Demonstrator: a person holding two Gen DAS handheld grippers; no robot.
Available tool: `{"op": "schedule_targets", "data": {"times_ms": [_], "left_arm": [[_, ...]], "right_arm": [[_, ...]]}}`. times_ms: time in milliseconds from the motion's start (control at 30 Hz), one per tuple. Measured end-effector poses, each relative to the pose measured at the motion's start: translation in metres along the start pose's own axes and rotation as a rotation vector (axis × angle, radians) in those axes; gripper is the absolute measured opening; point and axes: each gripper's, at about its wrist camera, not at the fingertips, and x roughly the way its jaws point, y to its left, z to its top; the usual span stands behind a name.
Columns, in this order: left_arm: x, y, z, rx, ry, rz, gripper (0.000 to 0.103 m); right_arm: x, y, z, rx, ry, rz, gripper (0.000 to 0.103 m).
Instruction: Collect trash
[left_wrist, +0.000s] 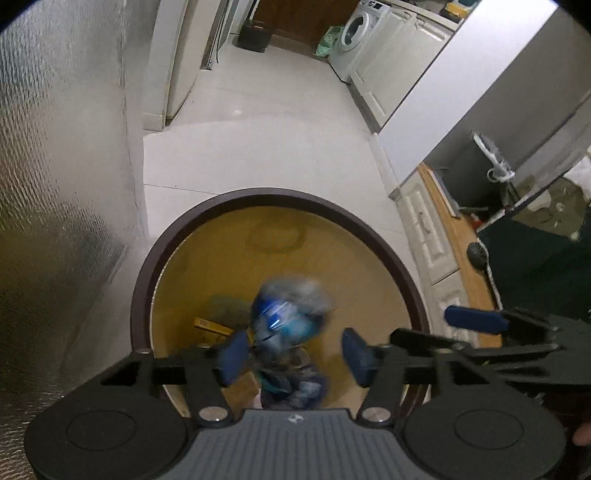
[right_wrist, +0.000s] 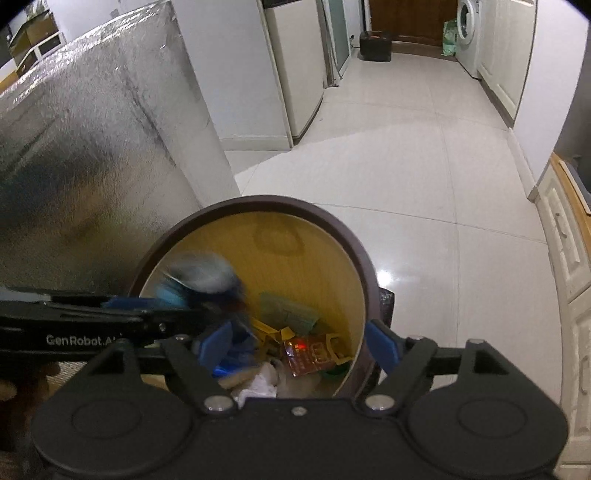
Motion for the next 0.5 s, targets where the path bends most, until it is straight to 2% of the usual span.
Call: {"op": "schedule_targets", "data": {"times_ms": [133,500], "left_arm": [[-0.003,-0.002,-0.003,0.018,0.022,0.017,0.071],[-0.035,-0.012,-0.005,0.091,0.0,0.104,0.091]], "right_arm": [[-0.005,-0.004,-0.002,0.005,-0.001,-0.011,0.082],[-0.027,0.0,-0.014,0.008,-0.012,-0.009,0.086]]}}
